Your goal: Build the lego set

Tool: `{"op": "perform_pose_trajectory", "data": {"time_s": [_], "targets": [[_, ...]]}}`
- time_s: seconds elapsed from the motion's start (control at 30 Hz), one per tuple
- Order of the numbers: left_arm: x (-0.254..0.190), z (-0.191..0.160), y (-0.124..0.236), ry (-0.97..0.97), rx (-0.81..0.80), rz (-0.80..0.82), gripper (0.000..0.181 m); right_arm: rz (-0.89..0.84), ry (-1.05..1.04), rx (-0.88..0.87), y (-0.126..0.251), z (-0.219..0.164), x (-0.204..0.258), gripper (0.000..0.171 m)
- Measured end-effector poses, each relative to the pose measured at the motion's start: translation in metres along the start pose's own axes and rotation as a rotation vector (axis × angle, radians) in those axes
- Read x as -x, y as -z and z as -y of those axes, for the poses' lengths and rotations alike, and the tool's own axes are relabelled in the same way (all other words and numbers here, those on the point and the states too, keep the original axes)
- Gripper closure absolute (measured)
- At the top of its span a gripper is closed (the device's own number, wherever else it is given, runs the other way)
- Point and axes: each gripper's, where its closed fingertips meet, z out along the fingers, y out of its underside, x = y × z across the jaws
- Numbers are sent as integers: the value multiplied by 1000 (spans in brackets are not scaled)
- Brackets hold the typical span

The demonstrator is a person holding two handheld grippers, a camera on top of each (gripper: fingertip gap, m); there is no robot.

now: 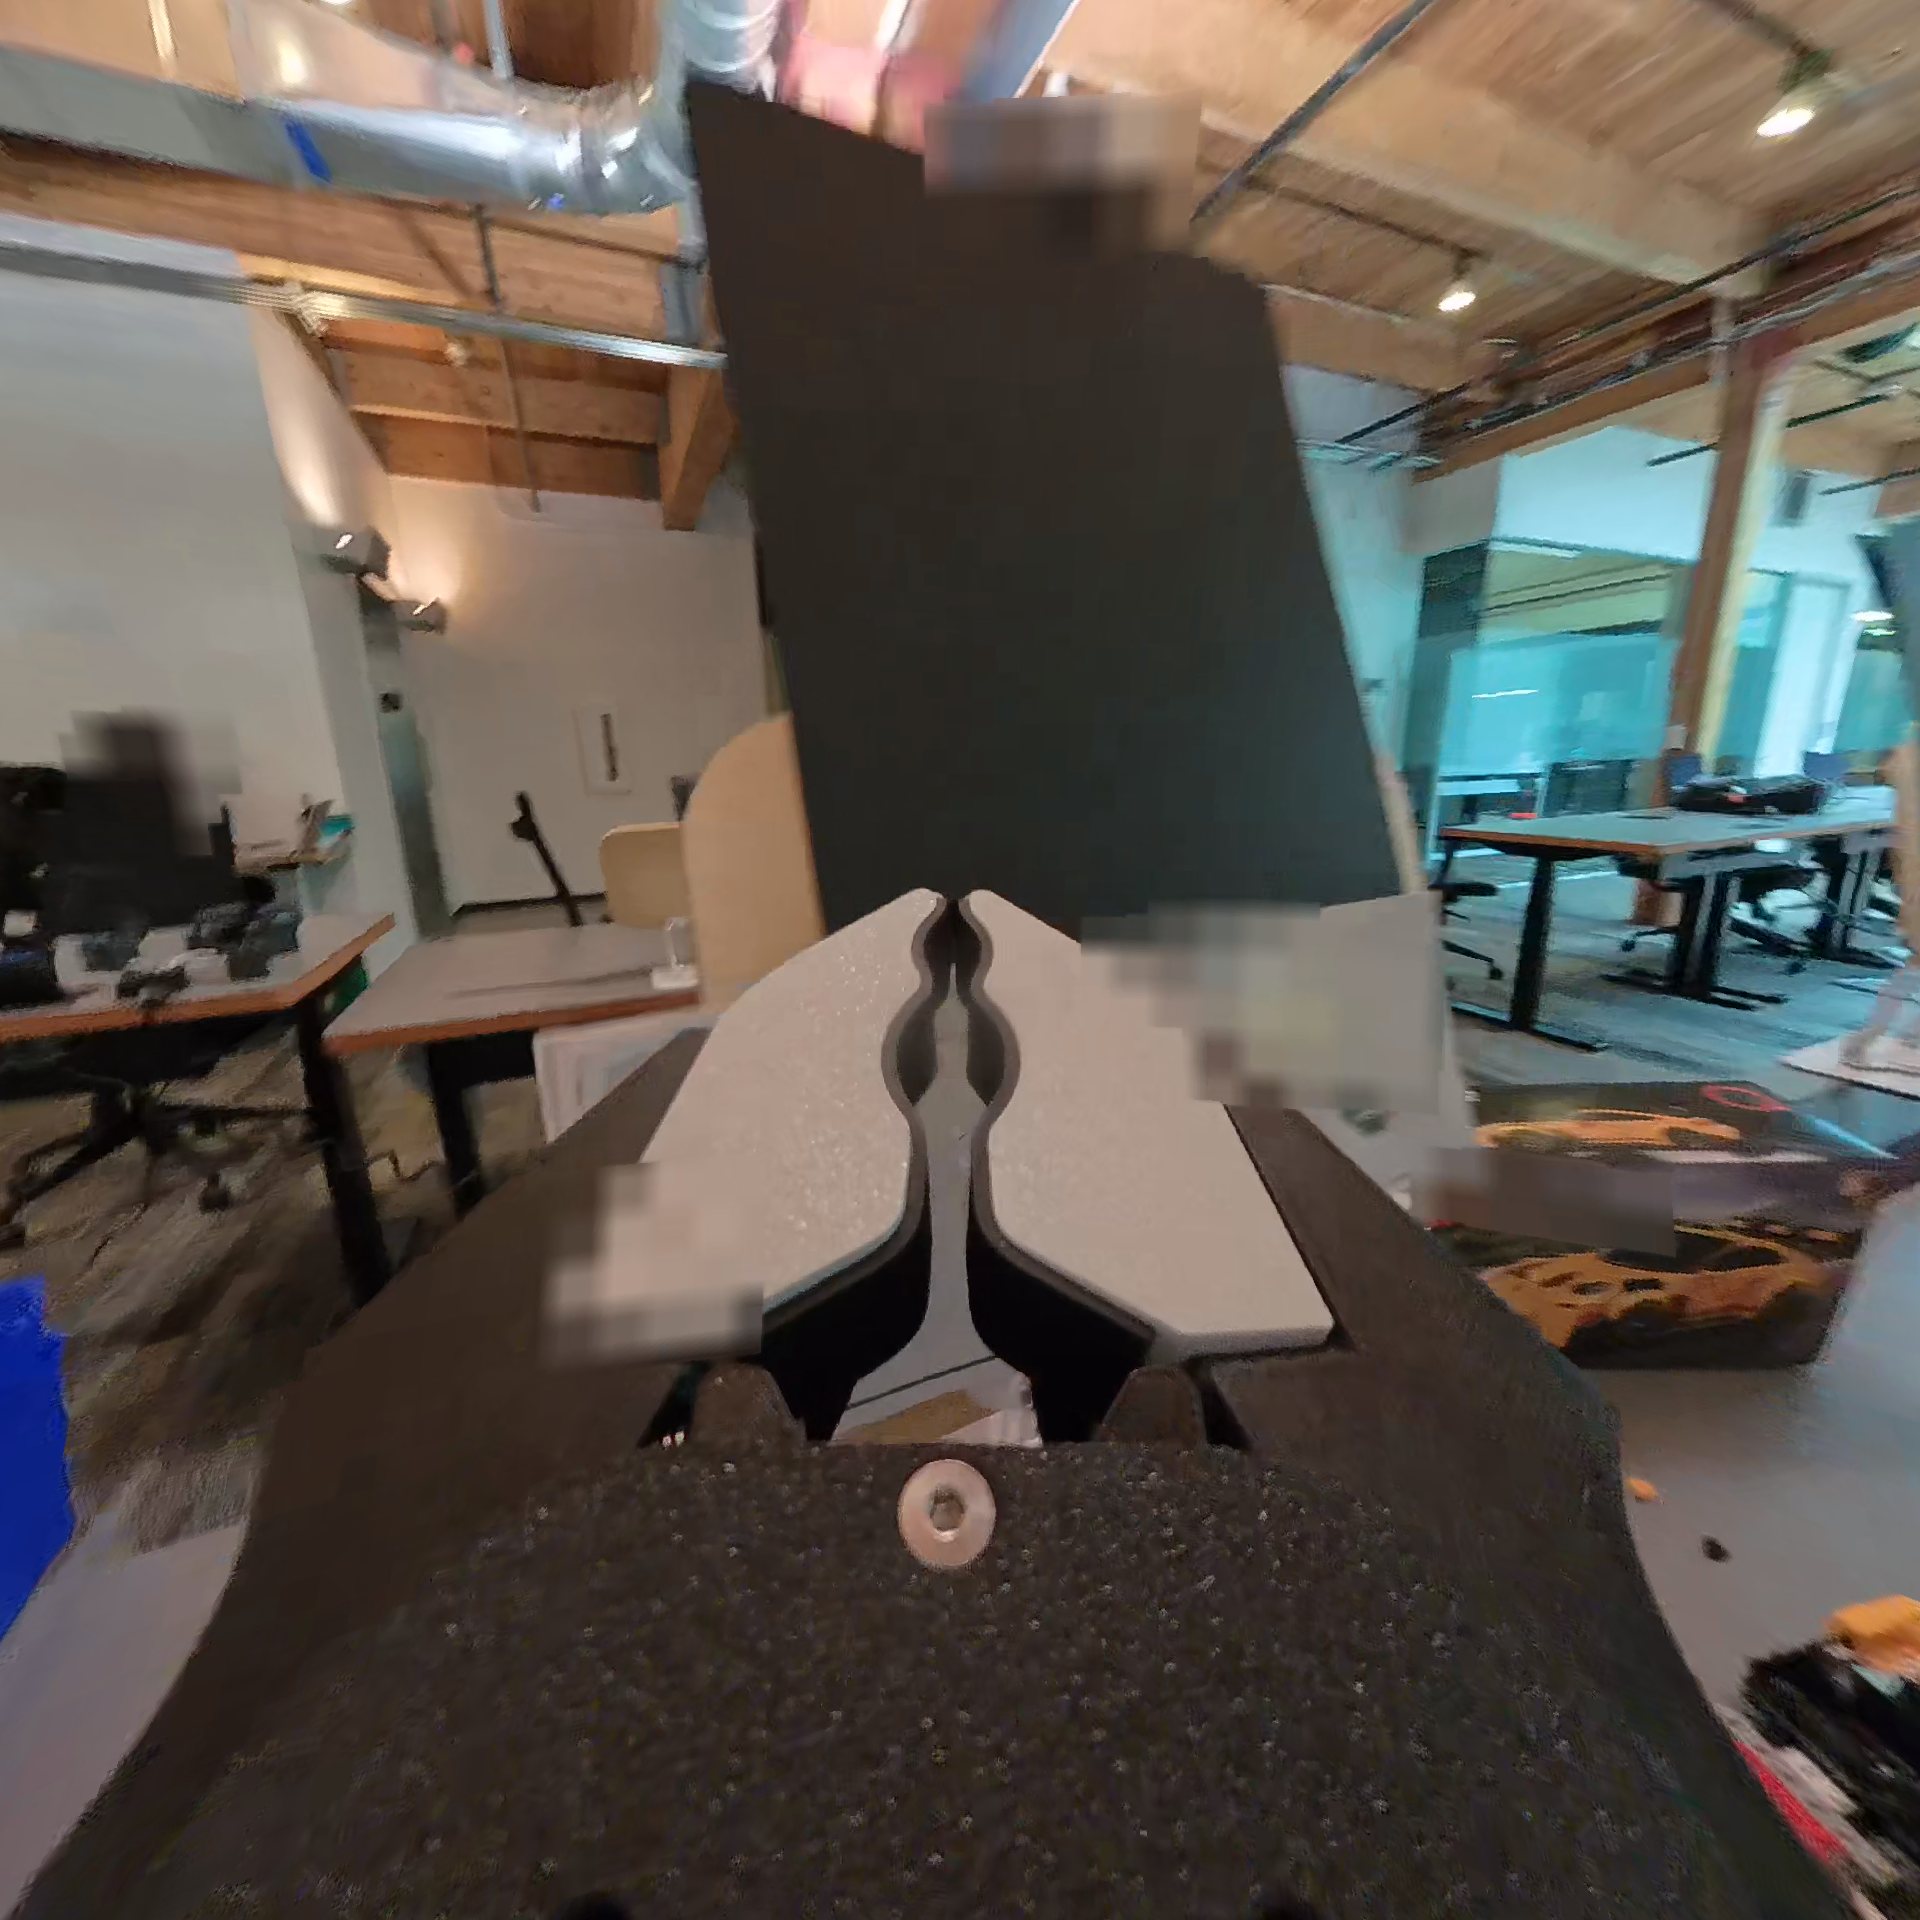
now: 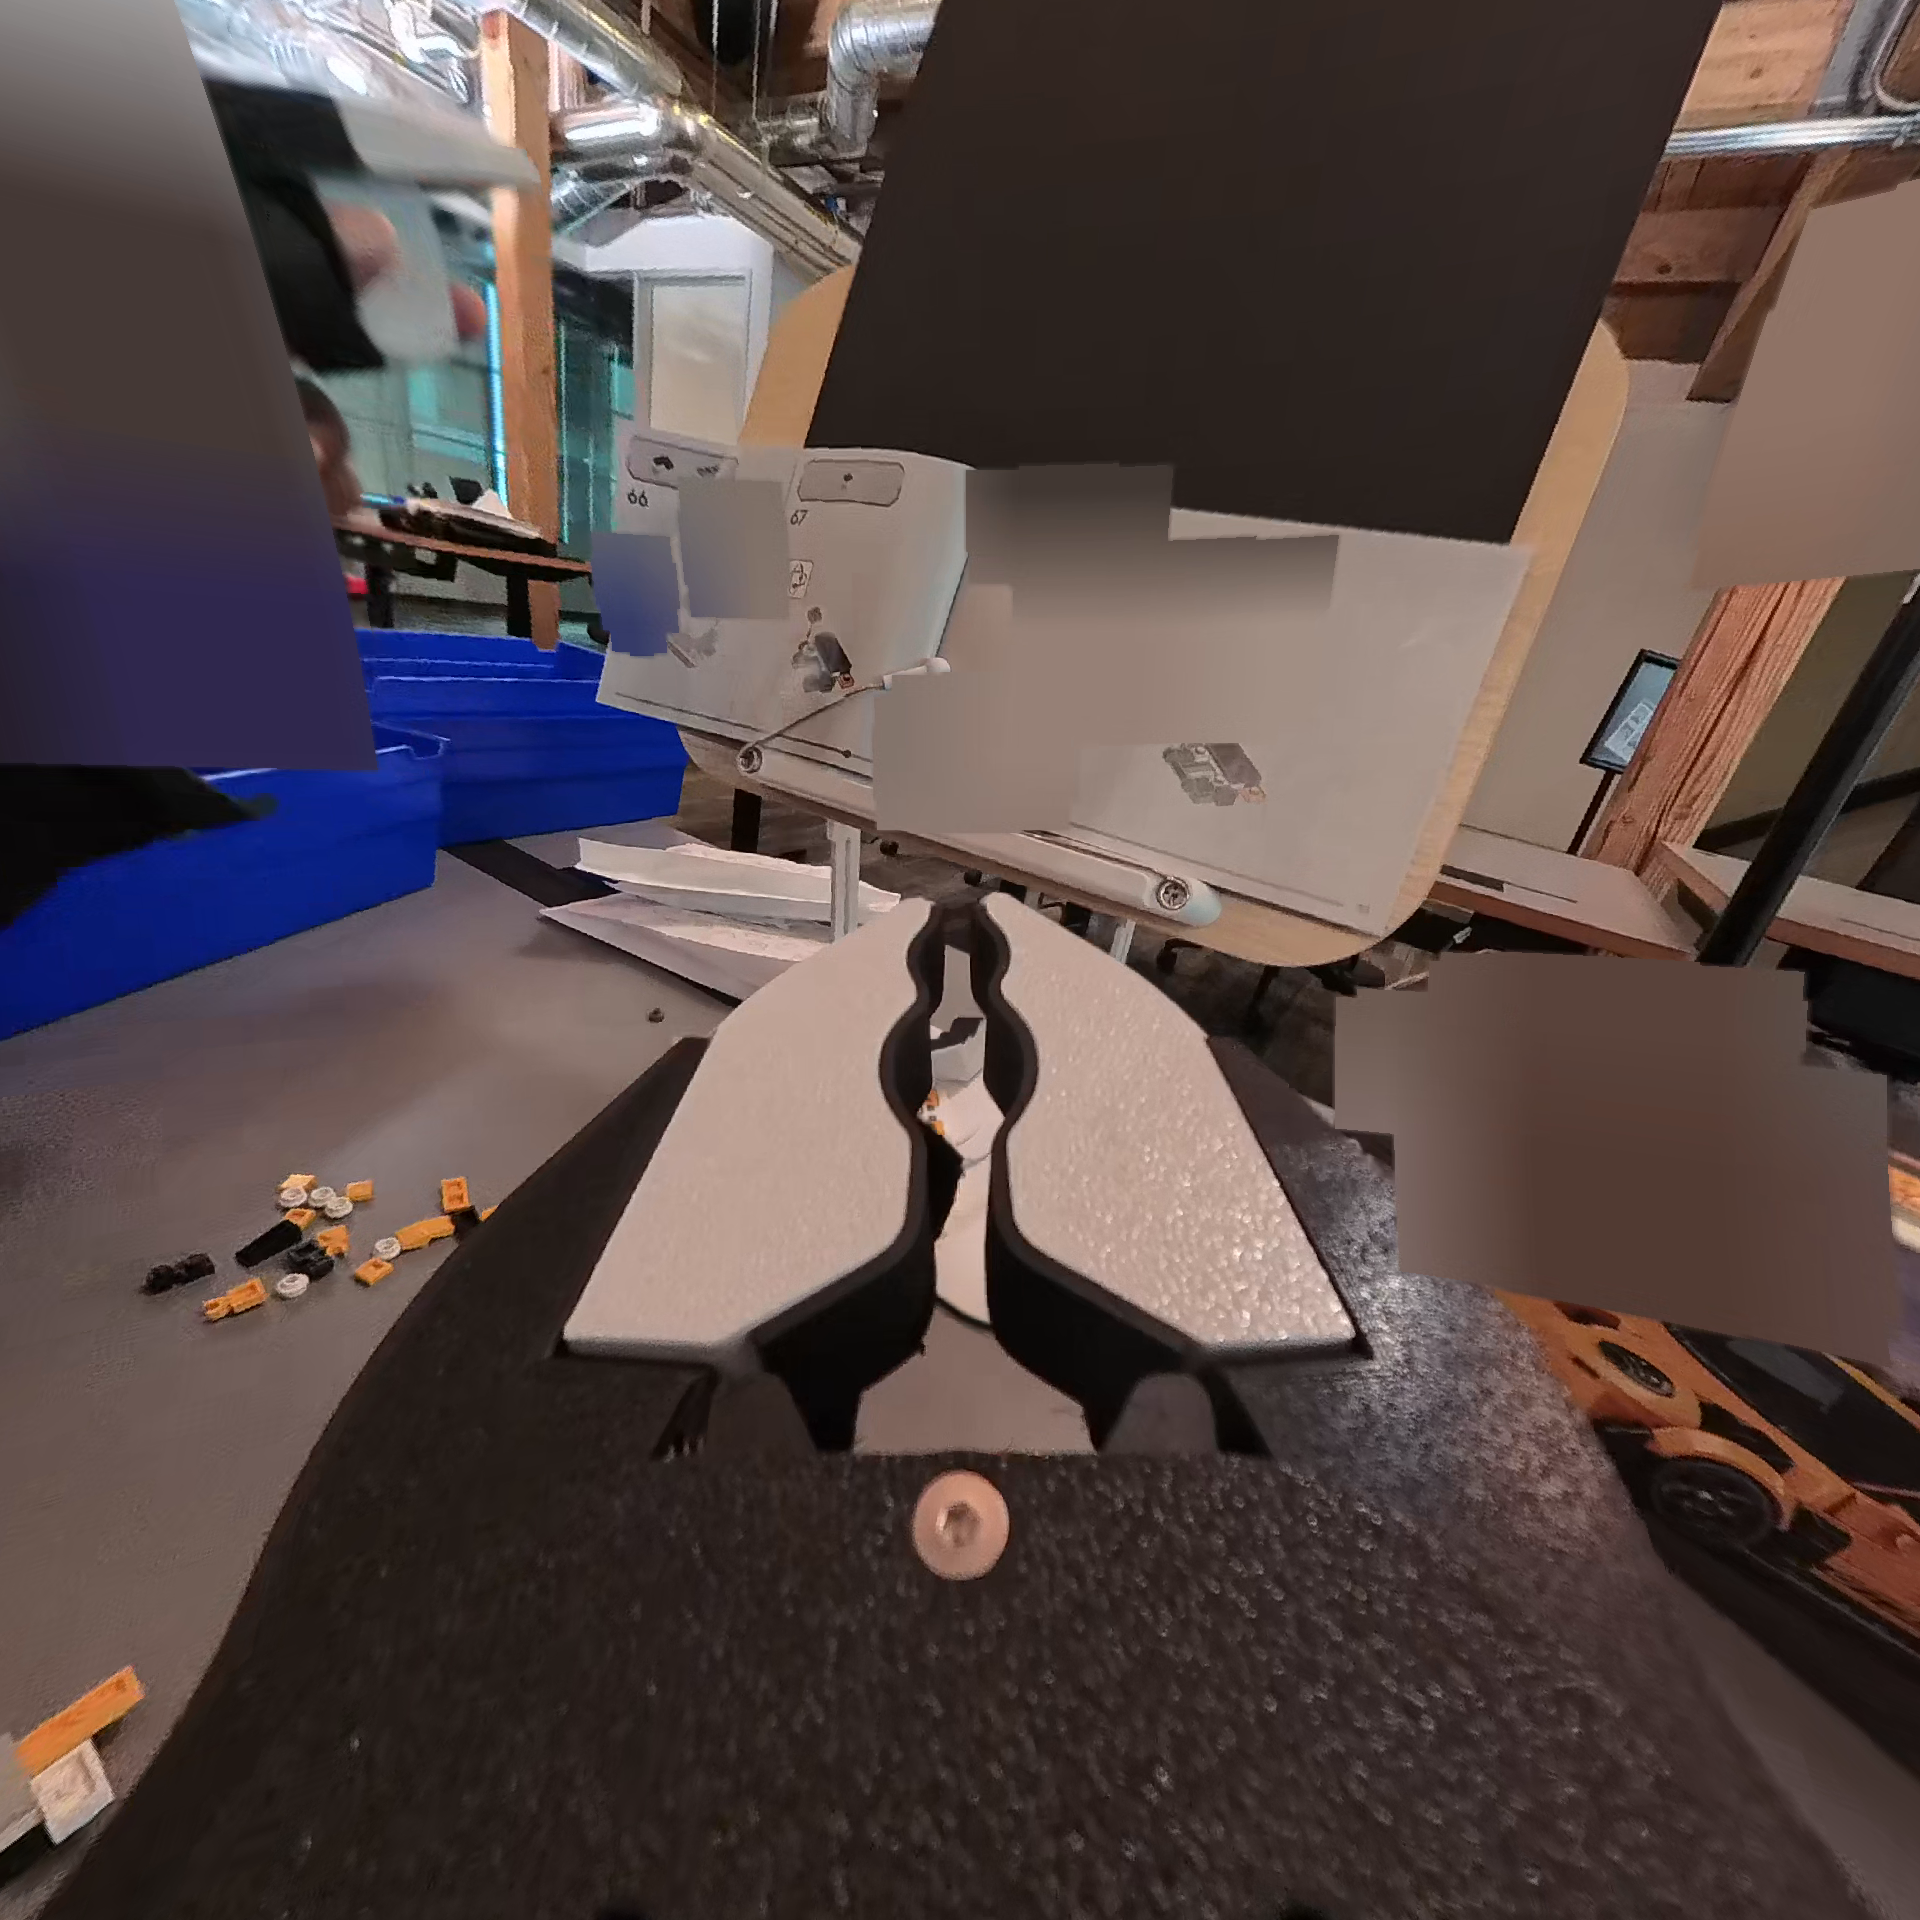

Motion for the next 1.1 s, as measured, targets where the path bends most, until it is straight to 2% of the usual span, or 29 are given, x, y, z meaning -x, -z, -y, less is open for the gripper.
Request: {"op": "perform_pose_trajectory", "data": {"time_s": [0.17, 0.3, 0.47, 0.6, 0.8, 0.93, 1.1], "targets": [[-27, 62, 41, -64, -10, -144, 181, -14, 4, -35, 7, 21, -7, 167], [4, 55, 80, -206, 180, -141, 181, 9, -37, -20, 16, 23, -5, 167], [81, 3, 154, -315, 561, -92, 181, 32, 8, 41, 48, 3, 0, 167], [156, -57, 225, -341, 966, -10, 175, 54, 17, 117, 72, -28, 6, 167], [222, -152, 309, -239, 1489, 11, 170, 62, 56, 127, 74, -33, 12, 167], [240, -198, 327, -150, 1670, 63, 168, 70, 93, 155, 73, -41, 17, 168], [251, -227, 329, 15, 1785, 114, 164, 89, 110, 179, 72, -48, 22, 168]]}}
